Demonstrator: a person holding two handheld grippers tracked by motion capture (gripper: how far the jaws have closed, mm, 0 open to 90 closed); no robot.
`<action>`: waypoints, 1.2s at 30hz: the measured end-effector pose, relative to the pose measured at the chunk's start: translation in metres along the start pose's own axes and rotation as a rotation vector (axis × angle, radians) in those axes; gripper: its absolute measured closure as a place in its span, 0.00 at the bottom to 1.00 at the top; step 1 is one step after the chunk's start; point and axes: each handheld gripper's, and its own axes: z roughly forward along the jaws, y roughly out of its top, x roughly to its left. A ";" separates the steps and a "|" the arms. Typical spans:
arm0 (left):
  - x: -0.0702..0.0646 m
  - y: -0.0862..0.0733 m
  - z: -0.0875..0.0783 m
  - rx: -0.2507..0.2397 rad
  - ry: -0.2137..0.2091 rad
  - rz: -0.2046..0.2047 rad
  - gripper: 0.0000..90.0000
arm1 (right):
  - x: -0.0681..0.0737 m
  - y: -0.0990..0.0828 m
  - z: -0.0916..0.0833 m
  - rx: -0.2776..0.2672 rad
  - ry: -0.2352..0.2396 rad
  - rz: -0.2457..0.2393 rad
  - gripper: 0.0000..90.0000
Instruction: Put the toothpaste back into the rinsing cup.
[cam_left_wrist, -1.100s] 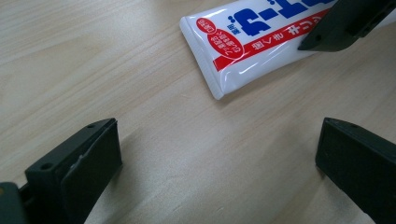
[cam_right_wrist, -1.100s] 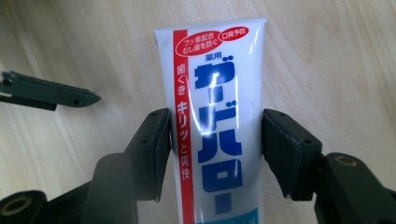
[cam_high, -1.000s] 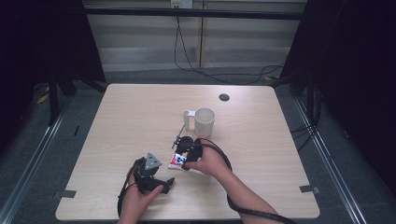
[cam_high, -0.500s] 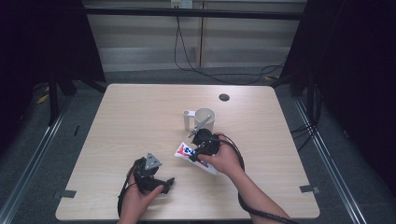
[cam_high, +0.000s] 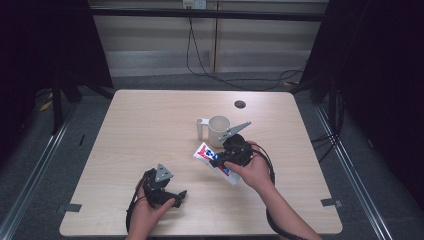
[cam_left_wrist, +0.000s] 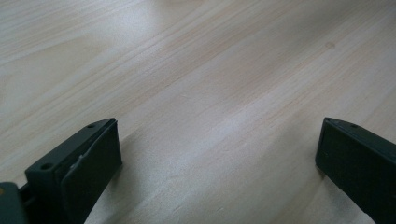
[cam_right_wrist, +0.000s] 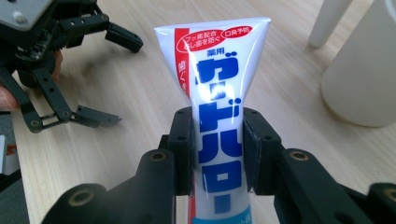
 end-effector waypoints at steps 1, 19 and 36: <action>0.000 0.000 0.000 0.000 0.000 -0.001 0.00 | 0.000 0.000 -0.002 -0.009 0.002 0.000 0.76; 0.000 0.000 0.000 -0.003 0.000 -0.005 0.00 | -0.005 0.008 -0.034 -0.208 0.006 0.053 0.76; 0.000 0.000 0.000 -0.003 -0.001 -0.005 0.00 | -0.013 0.021 -0.054 -0.430 -0.048 0.112 0.75</action>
